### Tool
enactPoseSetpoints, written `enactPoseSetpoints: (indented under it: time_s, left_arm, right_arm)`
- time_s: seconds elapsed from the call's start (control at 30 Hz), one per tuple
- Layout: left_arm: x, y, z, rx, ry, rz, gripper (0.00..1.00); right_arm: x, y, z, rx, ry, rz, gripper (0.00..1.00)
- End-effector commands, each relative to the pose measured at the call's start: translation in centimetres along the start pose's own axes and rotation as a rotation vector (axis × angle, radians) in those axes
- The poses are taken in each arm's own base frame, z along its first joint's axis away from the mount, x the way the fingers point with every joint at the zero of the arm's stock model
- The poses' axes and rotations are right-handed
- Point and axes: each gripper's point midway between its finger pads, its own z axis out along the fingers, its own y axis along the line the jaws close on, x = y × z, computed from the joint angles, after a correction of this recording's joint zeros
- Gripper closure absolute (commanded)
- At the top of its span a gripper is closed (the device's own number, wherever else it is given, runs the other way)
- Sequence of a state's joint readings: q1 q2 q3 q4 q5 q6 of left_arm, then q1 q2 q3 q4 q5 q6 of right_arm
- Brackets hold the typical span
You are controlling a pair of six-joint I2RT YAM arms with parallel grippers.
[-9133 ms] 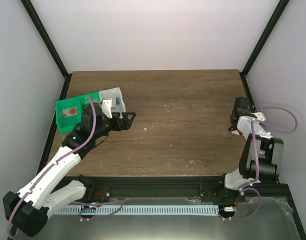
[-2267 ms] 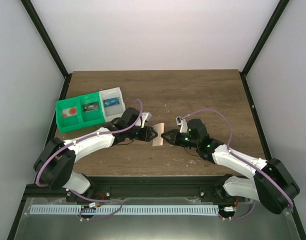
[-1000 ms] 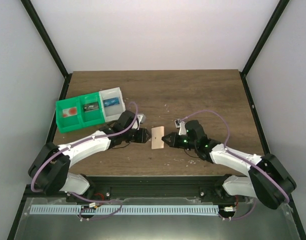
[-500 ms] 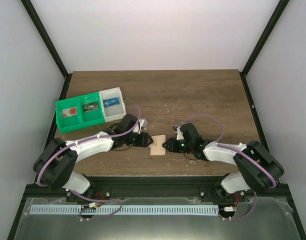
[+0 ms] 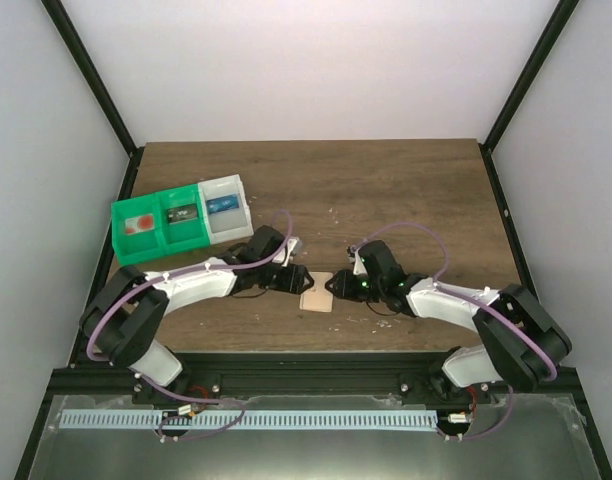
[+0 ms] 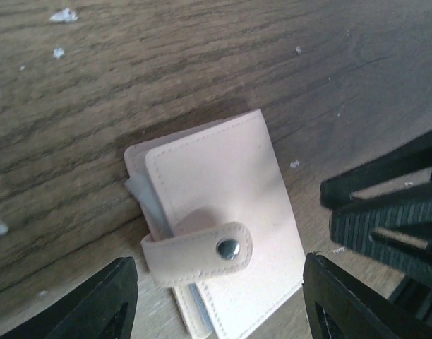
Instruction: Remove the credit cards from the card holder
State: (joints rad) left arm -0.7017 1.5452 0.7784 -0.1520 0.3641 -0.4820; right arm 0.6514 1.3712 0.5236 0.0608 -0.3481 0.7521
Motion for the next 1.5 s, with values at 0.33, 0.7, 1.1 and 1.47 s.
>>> enactPoseSetpoints:
  time_s: [0.33,0.7,1.1,1.47]
  left_arm:
    - [0.2,1.2,2.6,-0.208,0.025,0.081,0.32]
    - [1.7,3.5,2.9,-0.290,0.051,0.050,0.44]
    - [1.0,3.7,1.8,-0.326,-0.001,0.026,0.71]
    - [0.6,-0.4,0.8,-0.145,0.011,0.014,1.00]
  right_arm:
    - [0.6,1.0,2.3,-0.116,0.047,0.099,0.83]
    - [2.2,-1.4,2.9,-0.046,0.077,0.094,0.84]
    - [2.0,-2.3,2.7,0.002,0.054,0.059,0.82]
    - [1.3,-1.9,1.9,0.016,0.023,0.042,0.78]
